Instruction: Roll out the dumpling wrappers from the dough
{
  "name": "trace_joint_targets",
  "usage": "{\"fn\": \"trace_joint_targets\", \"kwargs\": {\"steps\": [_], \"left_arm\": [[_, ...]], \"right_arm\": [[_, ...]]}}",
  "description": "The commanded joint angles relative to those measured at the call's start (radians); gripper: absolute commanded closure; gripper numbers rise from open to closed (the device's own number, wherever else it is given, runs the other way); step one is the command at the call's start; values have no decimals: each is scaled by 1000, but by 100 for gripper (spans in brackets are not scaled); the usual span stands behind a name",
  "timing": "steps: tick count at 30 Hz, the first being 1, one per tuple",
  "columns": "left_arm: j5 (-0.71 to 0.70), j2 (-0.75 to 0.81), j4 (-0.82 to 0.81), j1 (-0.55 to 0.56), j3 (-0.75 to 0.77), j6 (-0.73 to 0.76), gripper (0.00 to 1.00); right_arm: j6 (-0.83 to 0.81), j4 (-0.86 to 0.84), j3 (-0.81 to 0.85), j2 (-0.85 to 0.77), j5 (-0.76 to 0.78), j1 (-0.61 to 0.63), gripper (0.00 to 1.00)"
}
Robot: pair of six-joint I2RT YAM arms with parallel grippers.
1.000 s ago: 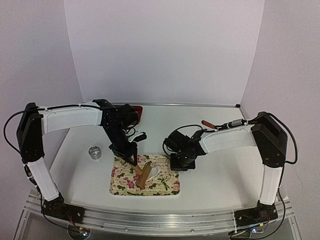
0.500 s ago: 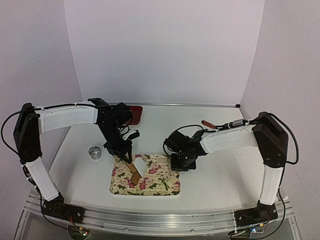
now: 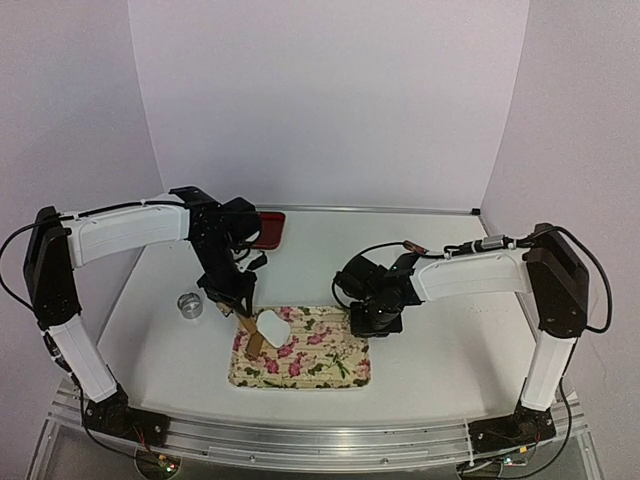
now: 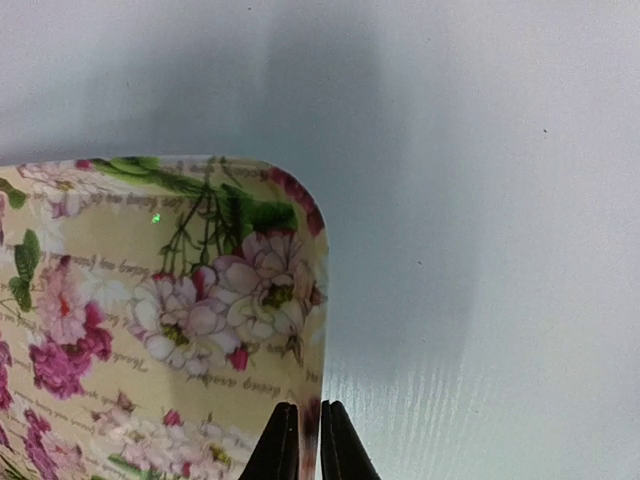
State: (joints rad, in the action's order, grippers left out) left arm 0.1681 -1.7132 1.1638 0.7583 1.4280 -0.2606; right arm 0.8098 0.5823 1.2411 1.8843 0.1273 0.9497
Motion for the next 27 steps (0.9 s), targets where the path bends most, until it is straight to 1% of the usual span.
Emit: {"fn": "trace_joint_targets", "kwargs": {"steps": [1,5,8,12,17,21,27], "left_arm": [[-91,101,91,-13,61,-27,100],[-86,145,124,-20,72,-42,100],[-52,175,102,-22,64,-48,100],[-90,187,126,-23,97,-70,100],[-1,163,113,-22,183,-75,100],[71,143,56,-22,150,-77,100],[103,104,4,-22,91,-60,100]], "right_arm": [[-19,42,33,-50,61,0,89],[-24,45,43,-39,58,0,89],[-30,45,49,-30,48,0,89],[-37,47,50,-36,47,0,90],[-35,48,42,-46,47,0,90],[-30,48,36,-46,42,1,91],[-24,49,23,-57,49,0,91]]}}
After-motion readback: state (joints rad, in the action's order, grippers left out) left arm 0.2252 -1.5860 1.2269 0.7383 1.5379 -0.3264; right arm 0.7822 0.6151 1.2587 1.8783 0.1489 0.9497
